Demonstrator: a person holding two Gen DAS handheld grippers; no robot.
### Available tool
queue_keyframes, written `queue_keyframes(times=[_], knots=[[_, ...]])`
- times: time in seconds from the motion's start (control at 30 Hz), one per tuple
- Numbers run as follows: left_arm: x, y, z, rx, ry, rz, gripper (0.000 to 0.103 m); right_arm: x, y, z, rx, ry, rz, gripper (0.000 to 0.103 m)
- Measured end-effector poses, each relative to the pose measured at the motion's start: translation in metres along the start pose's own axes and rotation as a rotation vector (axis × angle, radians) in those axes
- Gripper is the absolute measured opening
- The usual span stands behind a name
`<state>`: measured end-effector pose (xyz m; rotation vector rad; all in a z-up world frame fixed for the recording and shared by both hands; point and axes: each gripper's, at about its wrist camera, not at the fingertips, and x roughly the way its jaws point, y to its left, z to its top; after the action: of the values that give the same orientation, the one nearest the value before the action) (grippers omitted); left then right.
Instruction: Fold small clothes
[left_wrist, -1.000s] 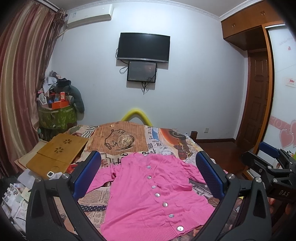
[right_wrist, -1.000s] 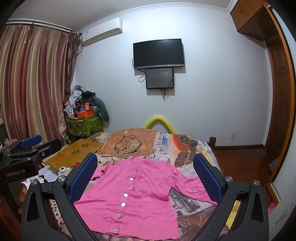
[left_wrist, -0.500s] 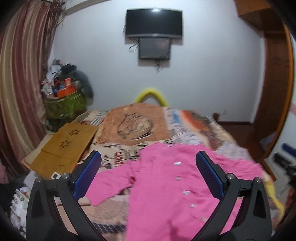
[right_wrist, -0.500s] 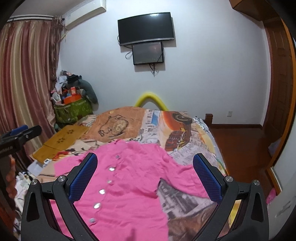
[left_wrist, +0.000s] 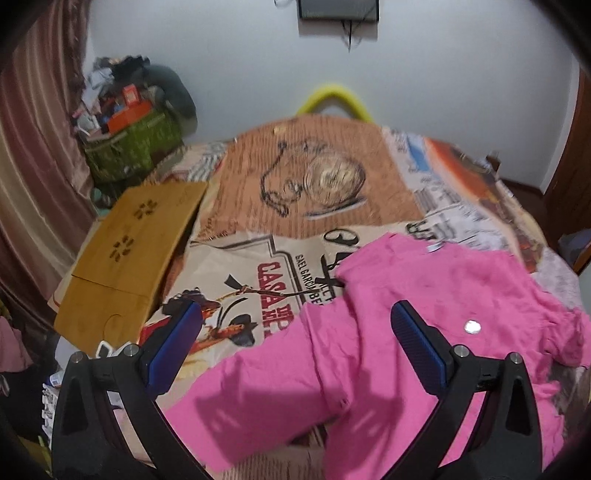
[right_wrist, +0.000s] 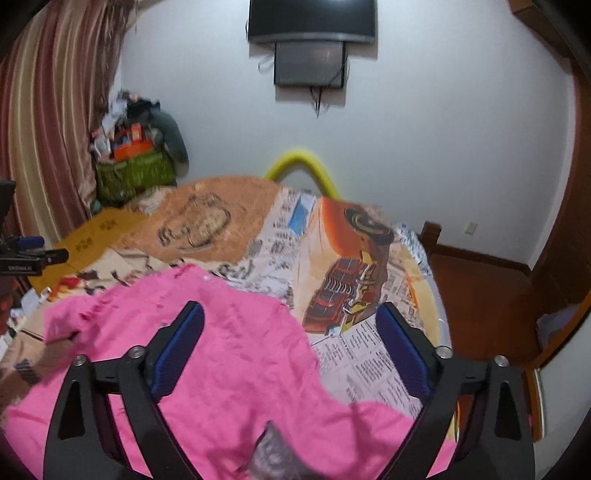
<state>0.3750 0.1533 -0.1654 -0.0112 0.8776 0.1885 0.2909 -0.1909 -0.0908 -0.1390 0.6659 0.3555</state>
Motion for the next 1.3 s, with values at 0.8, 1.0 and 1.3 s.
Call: queue_keyframes(times=[0.8,1.0,1.3], knots=[[0.186,-0.019,0.001,-0.120,0.404,-0.278,0.086,0.152,0.014,-0.010,-0.133,0.324,0.174,0.016],[0.178,-0.019,-0.004,-0.093,0.394,-0.253,0.080,0.158,0.018,-0.001,-0.266,0.308,0.109,0.005],[0.175,-0.011,-0.003,-0.020,0.345,-0.103,0.081,0.172,-0.043,0.037,-0.198,0.256,-0.098,0.003]])
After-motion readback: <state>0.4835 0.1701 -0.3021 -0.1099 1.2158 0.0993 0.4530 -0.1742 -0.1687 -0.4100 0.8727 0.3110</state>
